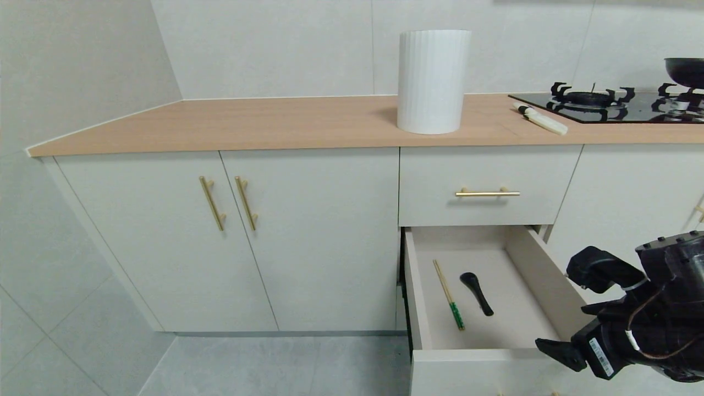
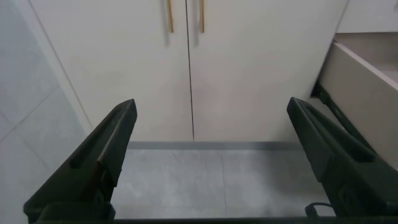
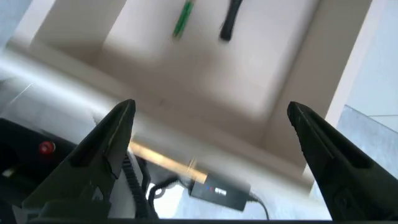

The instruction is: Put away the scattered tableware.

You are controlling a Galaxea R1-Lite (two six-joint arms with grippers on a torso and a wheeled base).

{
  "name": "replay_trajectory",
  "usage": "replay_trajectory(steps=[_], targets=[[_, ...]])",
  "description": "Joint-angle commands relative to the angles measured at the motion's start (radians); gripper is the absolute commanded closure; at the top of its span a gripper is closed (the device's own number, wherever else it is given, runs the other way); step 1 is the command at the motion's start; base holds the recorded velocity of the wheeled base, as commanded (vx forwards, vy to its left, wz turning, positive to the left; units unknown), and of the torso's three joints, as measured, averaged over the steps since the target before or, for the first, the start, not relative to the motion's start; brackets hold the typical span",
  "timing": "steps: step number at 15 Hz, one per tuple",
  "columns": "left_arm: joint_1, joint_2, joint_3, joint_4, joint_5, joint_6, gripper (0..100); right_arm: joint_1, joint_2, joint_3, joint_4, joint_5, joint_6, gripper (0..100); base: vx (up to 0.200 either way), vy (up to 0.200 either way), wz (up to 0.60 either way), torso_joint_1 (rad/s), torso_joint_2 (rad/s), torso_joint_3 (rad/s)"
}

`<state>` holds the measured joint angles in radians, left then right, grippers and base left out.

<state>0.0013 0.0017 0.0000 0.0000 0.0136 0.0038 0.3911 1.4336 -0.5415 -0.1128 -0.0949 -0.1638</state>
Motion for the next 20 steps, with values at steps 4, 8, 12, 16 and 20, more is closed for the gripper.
replay_trajectory(steps=[4,8,12,16,20], targets=[[0.000,0.000,0.000,0.000,0.000,-0.001,0,0.055,0.008,0.066,-0.002,0.011,-0.080,0,0.000,0.000,0.00,0.000,0.00,0.000],[0.000,0.000,0.000,0.000,0.000,-0.002,0,0.095,0.004,0.158,0.001,0.026,-0.217,0,0.000,0.000,0.00,0.000,0.00,0.000],[0.000,0.000,0.000,0.000,0.000,-0.002,0,0.100,0.013,0.229,0.012,0.026,-0.292,0,0.000,0.000,0.00,0.000,0.00,0.000],[0.000,0.000,0.000,0.000,0.000,-0.002,0,0.100,0.096,0.221,0.018,0.024,-0.298,0,0.000,0.000,0.00,0.000,0.00,0.000],[0.000,0.000,0.000,0.000,0.000,-0.002,0,0.095,0.183,0.218,-0.085,0.020,-0.275,0,0.000,0.000,0.00,0.000,0.00,0.000]])
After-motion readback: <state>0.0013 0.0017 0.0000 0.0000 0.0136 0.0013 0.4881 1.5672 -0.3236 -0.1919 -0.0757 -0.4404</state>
